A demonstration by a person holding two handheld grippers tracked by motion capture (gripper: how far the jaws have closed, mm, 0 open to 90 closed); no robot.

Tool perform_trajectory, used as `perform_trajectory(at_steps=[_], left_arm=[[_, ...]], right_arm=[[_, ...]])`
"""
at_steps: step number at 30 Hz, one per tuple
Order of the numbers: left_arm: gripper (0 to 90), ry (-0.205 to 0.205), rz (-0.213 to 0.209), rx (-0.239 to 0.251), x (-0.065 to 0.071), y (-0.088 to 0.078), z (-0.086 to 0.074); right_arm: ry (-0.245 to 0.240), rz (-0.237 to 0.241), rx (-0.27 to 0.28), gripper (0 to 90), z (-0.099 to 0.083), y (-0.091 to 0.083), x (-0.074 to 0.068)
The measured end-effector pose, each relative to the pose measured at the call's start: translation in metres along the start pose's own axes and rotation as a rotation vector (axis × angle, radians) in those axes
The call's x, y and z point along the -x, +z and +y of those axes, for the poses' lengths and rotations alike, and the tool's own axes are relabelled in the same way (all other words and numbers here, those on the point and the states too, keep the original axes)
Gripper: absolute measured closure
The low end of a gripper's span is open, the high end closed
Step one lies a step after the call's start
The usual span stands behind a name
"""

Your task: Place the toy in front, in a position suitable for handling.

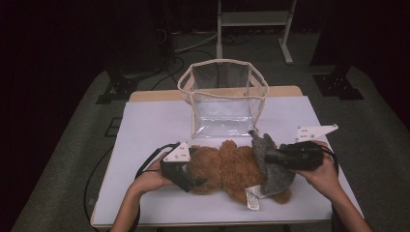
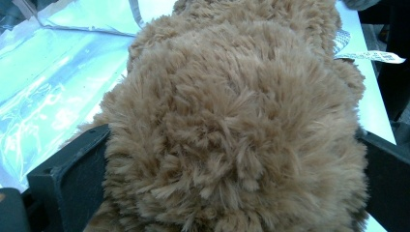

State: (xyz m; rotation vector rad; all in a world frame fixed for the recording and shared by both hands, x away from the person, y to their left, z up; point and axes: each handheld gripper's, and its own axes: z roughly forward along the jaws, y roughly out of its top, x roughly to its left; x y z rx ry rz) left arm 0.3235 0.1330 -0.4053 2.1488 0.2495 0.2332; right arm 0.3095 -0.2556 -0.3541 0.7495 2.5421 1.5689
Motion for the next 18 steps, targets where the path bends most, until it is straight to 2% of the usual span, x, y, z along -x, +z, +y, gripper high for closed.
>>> perform_trajectory(at_steps=[4,7,9,12,16,18], left_arm=[[0.0,0.005,0.000,-0.002,0.000,-0.001,0.000],[0.0,0.006,-0.001,-0.001,0.000,-0.003,-0.001],[0.0,0.007,-0.001,0.002,0.000,-0.005,-0.002],[0.0,0.009,0.001,0.001,-0.001,-0.009,-0.002],[0.0,0.010,0.004,-0.015,-0.003,-0.014,-0.004],[0.0,-0.003,0.002,-0.019,-0.004,-0.015,-0.006]], right_arm=[[-0.073,0.038,-0.039,73.9,0.019,0.030,-0.011],[-0.074,0.048,-0.080,74.3,0.015,0.048,-0.008],[-0.051,0.051,-0.071,74.9,0.009,0.048,-0.002],[-0.026,0.034,-0.067,75.2,0.001,0.040,0.005],[-0.017,0.020,-0.080,75.3,-0.004,0.032,0.007],[-0.017,0.012,-0.086,75.3,-0.005,0.029,0.007]])
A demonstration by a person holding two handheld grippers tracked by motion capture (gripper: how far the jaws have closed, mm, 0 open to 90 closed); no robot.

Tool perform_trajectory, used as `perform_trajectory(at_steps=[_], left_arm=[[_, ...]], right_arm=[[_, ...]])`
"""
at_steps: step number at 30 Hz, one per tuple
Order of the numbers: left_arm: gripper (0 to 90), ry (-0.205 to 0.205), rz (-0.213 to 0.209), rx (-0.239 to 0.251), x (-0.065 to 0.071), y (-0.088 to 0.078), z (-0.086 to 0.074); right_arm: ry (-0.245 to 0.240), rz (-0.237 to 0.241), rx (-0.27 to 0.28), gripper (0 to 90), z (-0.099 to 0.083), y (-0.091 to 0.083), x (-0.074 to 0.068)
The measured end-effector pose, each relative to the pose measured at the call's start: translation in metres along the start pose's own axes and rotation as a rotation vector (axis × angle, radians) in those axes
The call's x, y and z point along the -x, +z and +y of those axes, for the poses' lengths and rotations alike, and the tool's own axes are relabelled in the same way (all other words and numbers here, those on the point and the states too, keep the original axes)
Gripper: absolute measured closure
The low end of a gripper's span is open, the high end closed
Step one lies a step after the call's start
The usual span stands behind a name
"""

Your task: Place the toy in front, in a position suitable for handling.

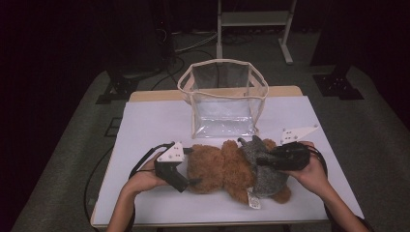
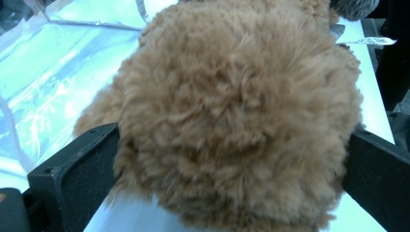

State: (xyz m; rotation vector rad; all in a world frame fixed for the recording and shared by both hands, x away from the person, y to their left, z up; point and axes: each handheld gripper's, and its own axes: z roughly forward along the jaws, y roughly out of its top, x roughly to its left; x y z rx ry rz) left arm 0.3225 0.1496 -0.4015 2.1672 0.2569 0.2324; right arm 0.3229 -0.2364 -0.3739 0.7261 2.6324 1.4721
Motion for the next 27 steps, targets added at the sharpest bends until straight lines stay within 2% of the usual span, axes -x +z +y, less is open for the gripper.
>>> perform_trajectory(at_steps=[3,9,14,16,18,22,27], left_arm=[[0.1,-0.008,-0.002,-0.014,-0.002,-0.001,-0.003],[0.0,-0.012,-0.020,-0.003,-0.003,0.004,-0.006],[0.0,-0.019,-0.029,-0.003,-0.001,0.012,-0.006],[0.0,-0.009,-0.029,-0.004,0.001,0.016,-0.005],[0.0,-0.005,-0.022,-0.004,0.003,0.022,-0.002],[0.0,0.006,-0.037,-0.001,0.008,0.036,0.004],[0.0,0.019,-0.075,0.010,0.015,0.065,0.024]], right_arm=[[0.007,0.001,0.000,75.2,-0.001,-0.001,0.002],[0.013,0.006,0.000,74.8,0.000,-0.001,0.003],[-0.014,-0.015,-0.008,74.2,0.012,-0.004,-0.001],[-0.025,-0.019,-0.008,74.2,0.016,-0.006,-0.002],[-0.027,-0.024,-0.006,74.2,0.020,-0.010,-0.002],[-0.044,-0.029,0.008,74.2,0.027,-0.014,-0.005],[-0.067,-0.021,-0.002,74.1,0.035,-0.007,-0.009]])
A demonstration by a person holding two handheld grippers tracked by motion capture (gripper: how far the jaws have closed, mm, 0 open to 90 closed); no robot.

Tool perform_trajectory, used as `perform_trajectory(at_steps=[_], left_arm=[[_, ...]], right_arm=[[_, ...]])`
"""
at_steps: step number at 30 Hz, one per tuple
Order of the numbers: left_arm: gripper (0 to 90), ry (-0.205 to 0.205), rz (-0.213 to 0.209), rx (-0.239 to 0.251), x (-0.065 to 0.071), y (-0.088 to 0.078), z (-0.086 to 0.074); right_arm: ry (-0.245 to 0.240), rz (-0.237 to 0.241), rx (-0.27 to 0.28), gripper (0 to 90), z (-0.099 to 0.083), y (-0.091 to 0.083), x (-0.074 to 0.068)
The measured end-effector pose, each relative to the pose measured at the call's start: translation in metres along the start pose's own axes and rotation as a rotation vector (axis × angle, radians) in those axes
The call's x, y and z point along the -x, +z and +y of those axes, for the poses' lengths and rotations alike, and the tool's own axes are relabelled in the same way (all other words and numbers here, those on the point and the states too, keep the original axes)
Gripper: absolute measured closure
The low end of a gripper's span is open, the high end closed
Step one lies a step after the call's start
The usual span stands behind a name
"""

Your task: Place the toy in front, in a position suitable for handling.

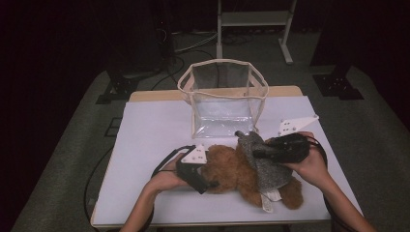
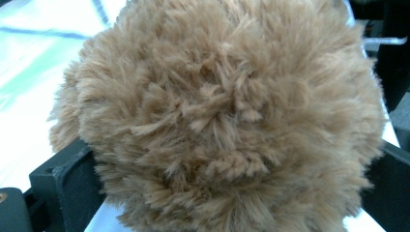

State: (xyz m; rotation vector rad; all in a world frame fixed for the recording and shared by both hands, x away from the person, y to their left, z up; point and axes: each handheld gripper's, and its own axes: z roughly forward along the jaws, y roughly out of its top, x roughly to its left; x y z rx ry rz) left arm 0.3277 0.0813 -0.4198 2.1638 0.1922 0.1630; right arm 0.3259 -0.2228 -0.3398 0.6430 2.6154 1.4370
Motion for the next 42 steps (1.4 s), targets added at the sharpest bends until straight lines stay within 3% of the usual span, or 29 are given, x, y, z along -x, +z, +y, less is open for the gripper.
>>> perform_trajectory(at_steps=[3,5,8,12,14,17,22,27,31,33,37,42], left_arm=[[0.0,0.035,-0.011,-0.003,0.004,0.016,0.011],[0.0,0.032,-0.009,-0.003,0.004,0.019,0.014],[0.0,0.029,-0.002,0.010,0.001,0.011,0.009],[0.0,0.008,0.024,0.017,0.002,-0.006,-0.003],[0.0,-0.008,0.034,0.015,0.001,-0.013,-0.010],[5.1,-0.031,0.012,0.027,0.000,-0.019,-0.015],[5.1,-0.008,0.013,0.050,0.004,-0.022,-0.012],[5.1,0.025,-0.015,0.027,0.008,-0.017,-0.011],[5.1,0.040,-0.025,0.013,0.011,-0.015,-0.012],[5.1,0.046,-0.024,0.010,0.011,-0.015,-0.012],[5.0,0.044,-0.010,0.009,0.011,-0.017,-0.013],[5.0,0.042,0.004,0.014,0.010,-0.020,-0.012]], right_arm=[[-0.004,0.010,-0.019,73.9,0.000,0.008,-0.002],[-0.005,0.016,-0.041,73.7,-0.003,0.016,-0.003],[-0.003,0.014,-0.071,73.5,-0.010,0.021,-0.001],[0.025,0.011,-0.073,73.6,-0.016,0.014,0.004],[0.034,0.009,-0.081,73.6,-0.014,0.012,0.004],[0.027,0.017,-0.096,73.5,-0.003,0.018,0.002],[0.004,0.058,-0.144,73.5,0.025,0.047,0.002],[0.006,0.098,-0.189,73.5,0.047,0.083,0.012],[0.043,0.118,-0.226,73.3,0.054,0.110,0.026],[0.083,0.132,-0.238,73.0,0.054,0.117,0.034],[0.098,0.132,-0.235,73.1,0.052,0.107,0.039],[0.101,0.098,-0.206,73.0,0.038,0.072,0.038]])
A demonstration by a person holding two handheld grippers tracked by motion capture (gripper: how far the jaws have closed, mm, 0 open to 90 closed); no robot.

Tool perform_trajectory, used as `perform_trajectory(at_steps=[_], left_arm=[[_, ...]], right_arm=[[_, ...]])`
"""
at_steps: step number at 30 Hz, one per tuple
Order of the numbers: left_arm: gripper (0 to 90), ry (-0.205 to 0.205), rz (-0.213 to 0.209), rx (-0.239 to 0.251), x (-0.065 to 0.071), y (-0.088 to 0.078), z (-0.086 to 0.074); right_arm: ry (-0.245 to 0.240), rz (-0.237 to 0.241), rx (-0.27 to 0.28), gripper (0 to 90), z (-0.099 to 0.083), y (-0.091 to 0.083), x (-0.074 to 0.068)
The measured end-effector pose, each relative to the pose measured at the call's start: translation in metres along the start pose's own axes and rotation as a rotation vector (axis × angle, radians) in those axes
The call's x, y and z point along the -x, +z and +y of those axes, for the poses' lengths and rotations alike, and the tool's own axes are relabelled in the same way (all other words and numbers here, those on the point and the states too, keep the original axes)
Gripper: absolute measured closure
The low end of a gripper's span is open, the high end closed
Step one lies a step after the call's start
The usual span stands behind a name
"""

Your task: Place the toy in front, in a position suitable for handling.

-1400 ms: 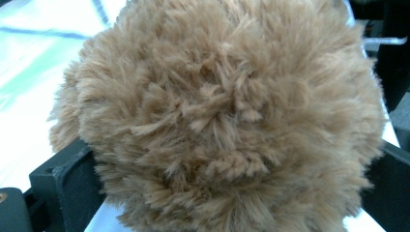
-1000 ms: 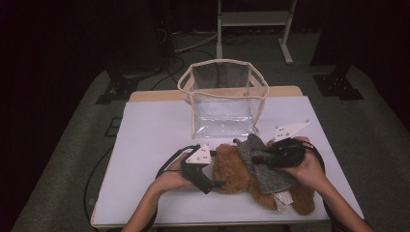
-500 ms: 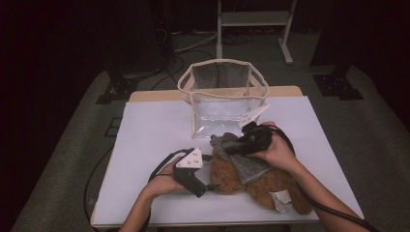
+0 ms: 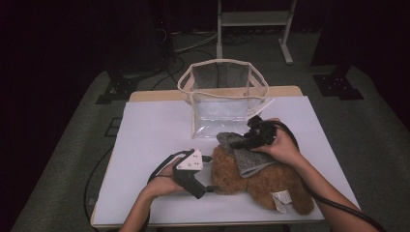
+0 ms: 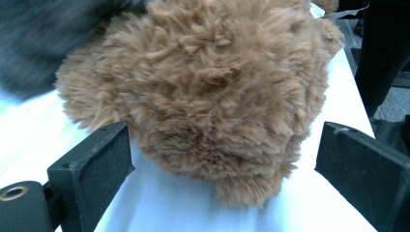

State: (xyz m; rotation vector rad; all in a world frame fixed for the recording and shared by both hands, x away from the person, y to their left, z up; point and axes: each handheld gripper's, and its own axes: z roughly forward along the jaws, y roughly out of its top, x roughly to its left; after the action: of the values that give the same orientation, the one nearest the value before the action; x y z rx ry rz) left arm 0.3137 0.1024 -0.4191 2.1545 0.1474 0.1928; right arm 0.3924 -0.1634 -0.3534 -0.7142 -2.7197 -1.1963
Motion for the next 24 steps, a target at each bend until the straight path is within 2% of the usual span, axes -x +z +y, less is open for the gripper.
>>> perform_trajectory(at_steps=[3,4,8,13,16,18,19,21,24], left_arm=[[5.0,0.003,0.011,0.007,-0.002,-0.003,0.001],[5.0,-0.008,0.015,0.019,-0.003,-0.004,0.002],[5.0,-0.008,0.024,0.029,-0.004,-0.008,0.003],[5.0,0.002,0.023,0.037,-0.005,-0.013,0.004],[5.0,-0.003,0.027,0.041,-0.005,-0.013,0.005],[5.0,-0.006,0.026,0.040,-0.005,-0.013,0.004],[4.9,-0.005,0.026,0.035,-0.005,-0.013,0.004],[5.0,-0.004,0.026,0.034,-0.005,-0.013,0.003],[5.0,-0.004,0.028,0.037,-0.006,-0.015,0.002]], right_arm=[[-0.004,-0.013,0.026,73.0,-0.016,-0.021,-0.009],[-0.011,-0.016,0.040,73.0,-0.021,-0.028,-0.013],[-0.040,-0.053,0.070,72.9,-0.039,-0.054,-0.034],[-0.051,-0.078,0.103,72.5,-0.057,-0.072,-0.052],[-0.070,-0.088,0.128,71.0,-0.063,-0.068,-0.063],[-0.082,-0.089,0.122,70.5,-0.064,-0.056,-0.066],[-0.100,-0.105,0.106,70.6,-0.063,-0.048,-0.067],[-0.102,-0.107,0.092,72.0,-0.061,-0.035,-0.066],[-0.105,-0.126,0.104,74.0,-0.054,-0.024,-0.058]])
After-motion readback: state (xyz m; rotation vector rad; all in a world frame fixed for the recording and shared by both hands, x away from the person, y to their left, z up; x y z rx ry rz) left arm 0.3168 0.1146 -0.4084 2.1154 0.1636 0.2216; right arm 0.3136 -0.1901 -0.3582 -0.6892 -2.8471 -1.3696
